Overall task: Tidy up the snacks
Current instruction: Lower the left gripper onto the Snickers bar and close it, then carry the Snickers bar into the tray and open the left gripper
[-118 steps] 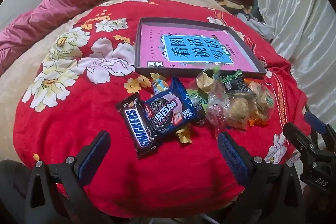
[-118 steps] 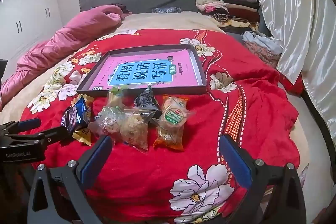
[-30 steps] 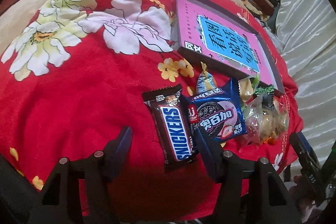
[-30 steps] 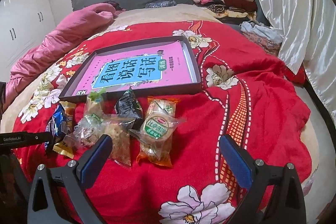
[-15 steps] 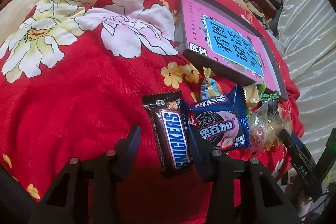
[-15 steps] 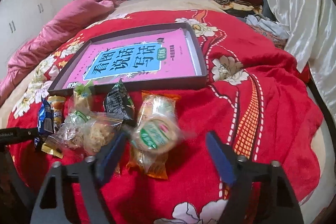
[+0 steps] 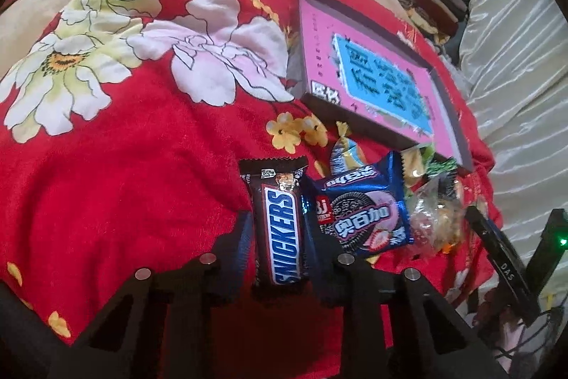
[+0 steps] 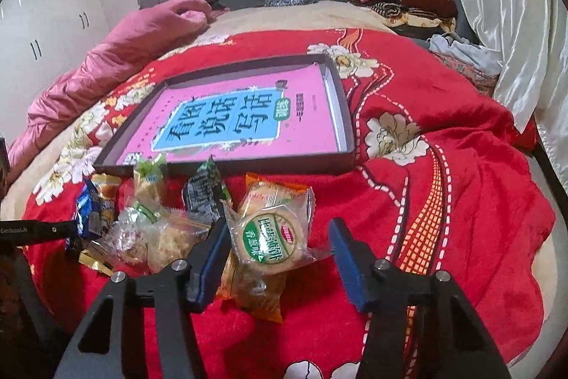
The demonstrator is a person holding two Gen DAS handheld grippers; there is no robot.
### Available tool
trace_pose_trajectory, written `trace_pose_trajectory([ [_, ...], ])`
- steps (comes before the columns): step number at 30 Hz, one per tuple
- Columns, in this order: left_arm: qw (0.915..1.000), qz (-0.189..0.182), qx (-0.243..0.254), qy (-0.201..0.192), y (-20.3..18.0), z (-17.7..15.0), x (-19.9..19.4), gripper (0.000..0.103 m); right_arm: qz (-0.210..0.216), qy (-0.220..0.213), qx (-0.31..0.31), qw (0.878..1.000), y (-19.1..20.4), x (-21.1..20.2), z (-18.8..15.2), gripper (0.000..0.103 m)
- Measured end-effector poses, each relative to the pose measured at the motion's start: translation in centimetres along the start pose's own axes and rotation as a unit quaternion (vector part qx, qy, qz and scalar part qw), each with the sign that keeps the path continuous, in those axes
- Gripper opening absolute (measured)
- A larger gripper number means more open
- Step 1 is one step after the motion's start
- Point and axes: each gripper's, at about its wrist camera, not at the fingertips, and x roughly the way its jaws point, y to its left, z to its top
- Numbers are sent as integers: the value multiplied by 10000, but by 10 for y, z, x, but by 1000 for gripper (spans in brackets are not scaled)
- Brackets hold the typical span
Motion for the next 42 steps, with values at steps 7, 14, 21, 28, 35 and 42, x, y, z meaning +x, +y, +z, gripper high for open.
trace_pose_trajectory([
  [7, 9999, -123, -28, -106, 0, 0, -12, 29, 147, -183, 61, 9997, -1, -8, 8, 57],
  [14, 9993, -305, -58, -225, 0, 2, -23, 29, 182, -253, 127, 9994, -3, -10, 12, 57],
  [21, 9998, -125, 36, -137, -1, 8, -8, 29, 179, -255, 138, 9994, -3, -8, 14, 57],
  [28, 9990, 211, 356, -160, -8, 23, 14, 28, 205, -265, 152, 9993, -2, -5, 17, 57],
  [35, 9993, 110, 291, -194, -5, 26, 13, 28, 223, -342, 174, 9990, -2, -7, 21, 57],
  [42, 9983, -194, 238, -486, -14, 31, -16, 28, 254, -510, 151, 9983, -2, -12, 34, 57],
])
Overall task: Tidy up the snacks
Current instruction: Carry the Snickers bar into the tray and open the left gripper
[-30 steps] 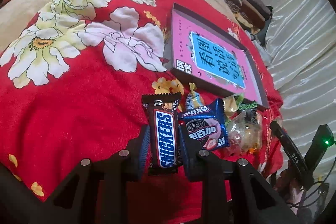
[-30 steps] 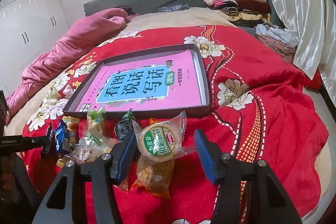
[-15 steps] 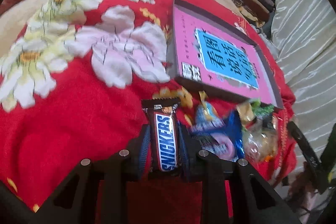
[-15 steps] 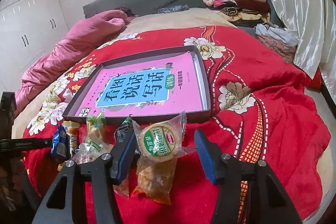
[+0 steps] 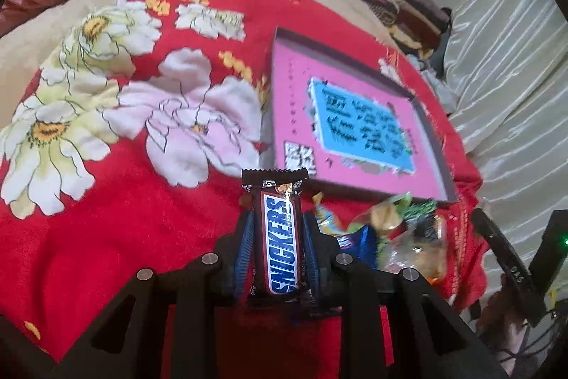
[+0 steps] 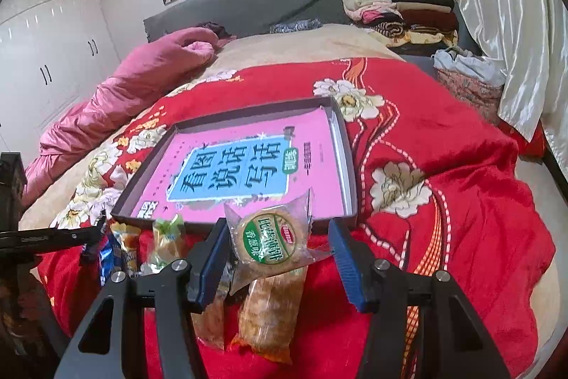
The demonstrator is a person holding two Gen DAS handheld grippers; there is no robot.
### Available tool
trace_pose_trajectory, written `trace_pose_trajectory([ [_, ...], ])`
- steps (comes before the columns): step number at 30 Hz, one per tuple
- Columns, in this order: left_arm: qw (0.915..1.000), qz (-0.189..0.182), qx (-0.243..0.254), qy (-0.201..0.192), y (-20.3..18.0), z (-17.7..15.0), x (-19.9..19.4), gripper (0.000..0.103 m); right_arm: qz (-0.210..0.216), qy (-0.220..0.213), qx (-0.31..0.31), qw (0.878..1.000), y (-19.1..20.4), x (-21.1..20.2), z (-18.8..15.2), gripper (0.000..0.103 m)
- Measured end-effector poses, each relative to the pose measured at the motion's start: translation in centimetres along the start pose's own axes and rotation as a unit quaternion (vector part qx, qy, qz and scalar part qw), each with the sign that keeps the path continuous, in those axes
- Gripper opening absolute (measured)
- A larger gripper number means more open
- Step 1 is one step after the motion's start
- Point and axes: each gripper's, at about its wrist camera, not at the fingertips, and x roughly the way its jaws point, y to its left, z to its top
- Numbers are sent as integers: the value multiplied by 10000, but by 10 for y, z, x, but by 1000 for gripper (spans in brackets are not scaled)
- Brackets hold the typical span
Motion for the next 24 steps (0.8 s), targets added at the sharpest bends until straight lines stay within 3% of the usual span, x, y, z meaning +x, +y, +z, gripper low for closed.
trace_pose_trajectory([
  [13, 9994, -129, -70, -315, -12, 32, 2, 28, -61, -134, 52, 9999, -2, 13, 21, 57],
  [24, 9987, -240, 117, -432, -32, 56, 22, 28, -191, 87, 39, 9998, -4, 42, 29, 57],
])
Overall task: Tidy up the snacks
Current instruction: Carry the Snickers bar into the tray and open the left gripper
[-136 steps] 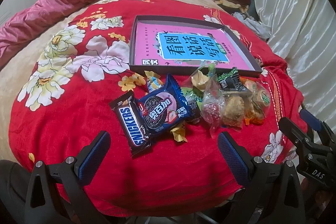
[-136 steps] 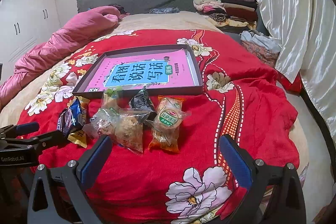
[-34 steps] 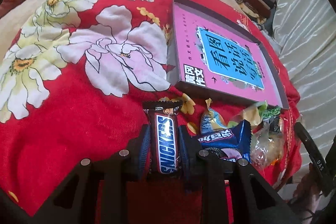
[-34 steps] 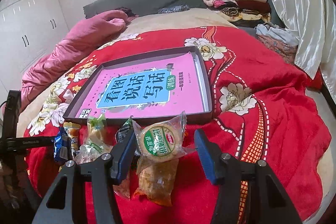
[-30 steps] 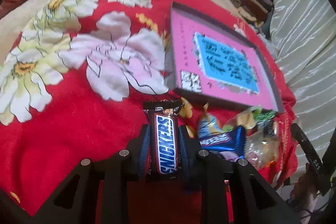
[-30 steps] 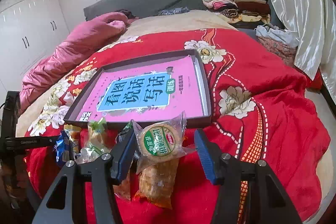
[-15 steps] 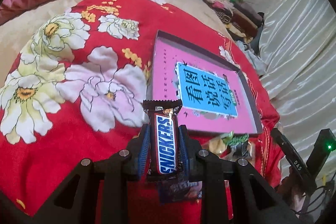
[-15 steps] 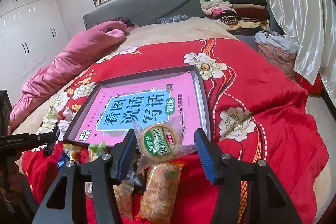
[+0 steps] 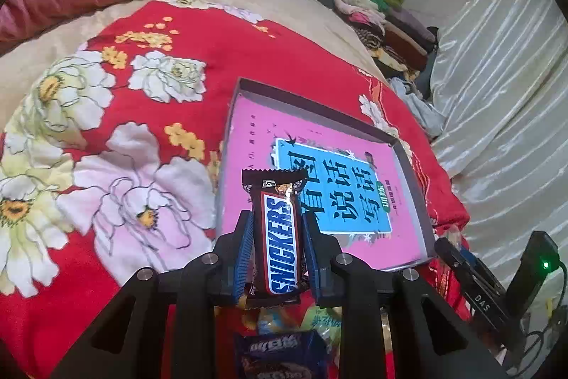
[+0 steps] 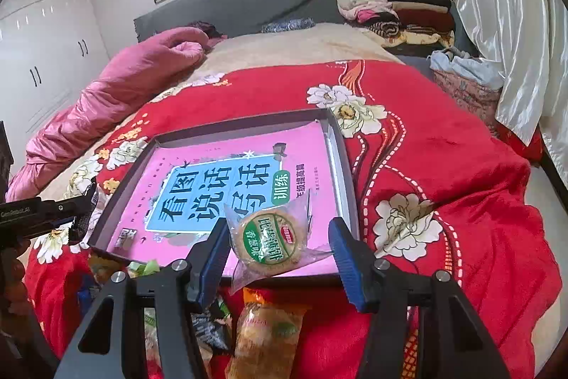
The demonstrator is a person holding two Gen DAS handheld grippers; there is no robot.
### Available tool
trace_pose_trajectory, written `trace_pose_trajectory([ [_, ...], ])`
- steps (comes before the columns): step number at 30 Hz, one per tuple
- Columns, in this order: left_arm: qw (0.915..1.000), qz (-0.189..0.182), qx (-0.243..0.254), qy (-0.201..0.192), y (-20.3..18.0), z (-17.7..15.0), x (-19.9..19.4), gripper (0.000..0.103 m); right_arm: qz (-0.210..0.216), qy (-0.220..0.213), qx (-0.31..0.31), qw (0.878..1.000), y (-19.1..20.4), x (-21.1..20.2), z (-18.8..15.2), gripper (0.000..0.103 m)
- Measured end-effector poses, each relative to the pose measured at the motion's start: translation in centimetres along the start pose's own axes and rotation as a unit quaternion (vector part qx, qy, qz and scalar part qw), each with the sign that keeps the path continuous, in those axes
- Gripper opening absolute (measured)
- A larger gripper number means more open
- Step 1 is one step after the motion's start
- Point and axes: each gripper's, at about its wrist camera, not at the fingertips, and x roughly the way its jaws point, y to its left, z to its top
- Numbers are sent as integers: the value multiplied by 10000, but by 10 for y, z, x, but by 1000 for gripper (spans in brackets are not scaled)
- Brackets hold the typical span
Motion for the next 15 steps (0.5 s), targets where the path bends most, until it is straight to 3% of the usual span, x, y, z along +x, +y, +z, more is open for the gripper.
trace_pose_trajectory([
  [15, 9983, 97, 441, 355, -7, 0, 36, 28, -288, 479, -65, 9984, -1, 37, -4, 57],
])
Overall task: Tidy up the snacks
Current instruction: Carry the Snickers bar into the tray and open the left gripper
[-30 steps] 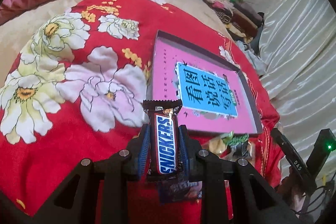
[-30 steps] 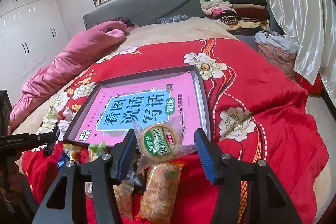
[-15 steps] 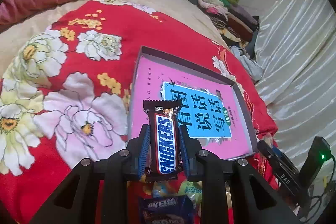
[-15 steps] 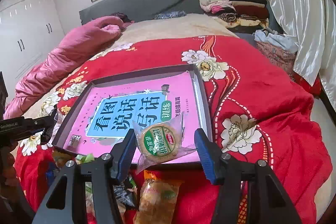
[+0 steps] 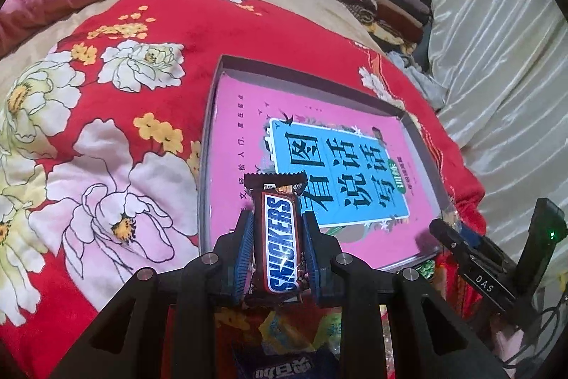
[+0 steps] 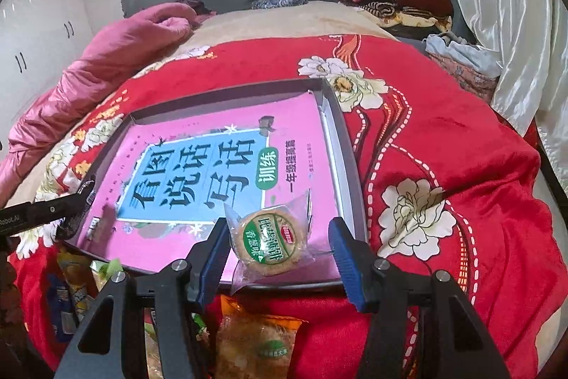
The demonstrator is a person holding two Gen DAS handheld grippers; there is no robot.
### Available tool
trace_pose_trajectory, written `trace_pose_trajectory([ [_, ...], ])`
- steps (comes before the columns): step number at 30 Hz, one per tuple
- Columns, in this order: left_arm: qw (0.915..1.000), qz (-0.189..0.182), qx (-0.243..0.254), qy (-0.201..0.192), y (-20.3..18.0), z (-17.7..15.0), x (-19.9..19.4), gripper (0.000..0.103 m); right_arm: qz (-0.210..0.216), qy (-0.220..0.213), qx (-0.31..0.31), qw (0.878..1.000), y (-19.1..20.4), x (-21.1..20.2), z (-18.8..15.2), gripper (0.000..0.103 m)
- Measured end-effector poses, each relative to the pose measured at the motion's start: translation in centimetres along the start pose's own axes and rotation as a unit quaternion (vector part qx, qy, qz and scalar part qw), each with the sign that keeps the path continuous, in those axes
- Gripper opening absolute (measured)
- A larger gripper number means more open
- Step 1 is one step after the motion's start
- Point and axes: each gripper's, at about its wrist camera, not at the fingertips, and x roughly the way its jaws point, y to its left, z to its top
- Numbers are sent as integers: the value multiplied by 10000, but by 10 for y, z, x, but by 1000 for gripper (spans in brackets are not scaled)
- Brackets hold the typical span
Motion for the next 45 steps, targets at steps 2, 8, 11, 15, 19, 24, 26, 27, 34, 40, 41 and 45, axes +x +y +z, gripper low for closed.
trace_pose_trajectory([
  [2, 10000, 20, 36, 53, 0, -1, 4, 28, -25, 23, -29, 10000, 1, 2, 0, 57],
  [8, 9997, 140, 100, 168, 1, -3, 12, 28, -116, 119, -117, 9998, 2, 7, -2, 57],
  [11, 9996, 184, 127, 193, 1, -5, 14, 28, -150, 129, -156, 9997, 3, 8, -2, 57],
  [15, 9994, 217, 199, 194, 0, -6, 15, 28, -160, 151, -163, 9996, 4, 11, 0, 57],
  [19, 9994, 196, 211, 198, 0, -5, 16, 28, -212, 197, -194, 9994, 5, 15, 1, 57],
  [24, 9993, 179, 227, 217, 0, -5, 16, 28, -208, 180, -155, 9995, 4, 14, 1, 58],
  [26, 9993, 162, 233, 237, 0, -5, 16, 28, -201, 166, -142, 9996, 4, 13, 2, 59],
  [27, 9993, 162, 239, 239, 0, -5, 17, 28, -200, 155, -139, 9996, 4, 12, 2, 59],
  [34, 9993, 156, 248, 233, 0, -5, 16, 28, -228, 154, -163, 9995, 5, 12, 3, 60],
  [40, 9994, 123, 215, 227, 1, -6, 15, 28, -293, 152, -189, 9993, 7, 14, 4, 61],
  [41, 9994, 119, 214, 228, 0, -6, 15, 28, -310, 144, -194, 9992, 7, 14, 4, 61],
  [45, 9994, 114, 222, 223, 0, -6, 14, 28, -321, 59, -130, 9994, 5, 10, 6, 67],
])
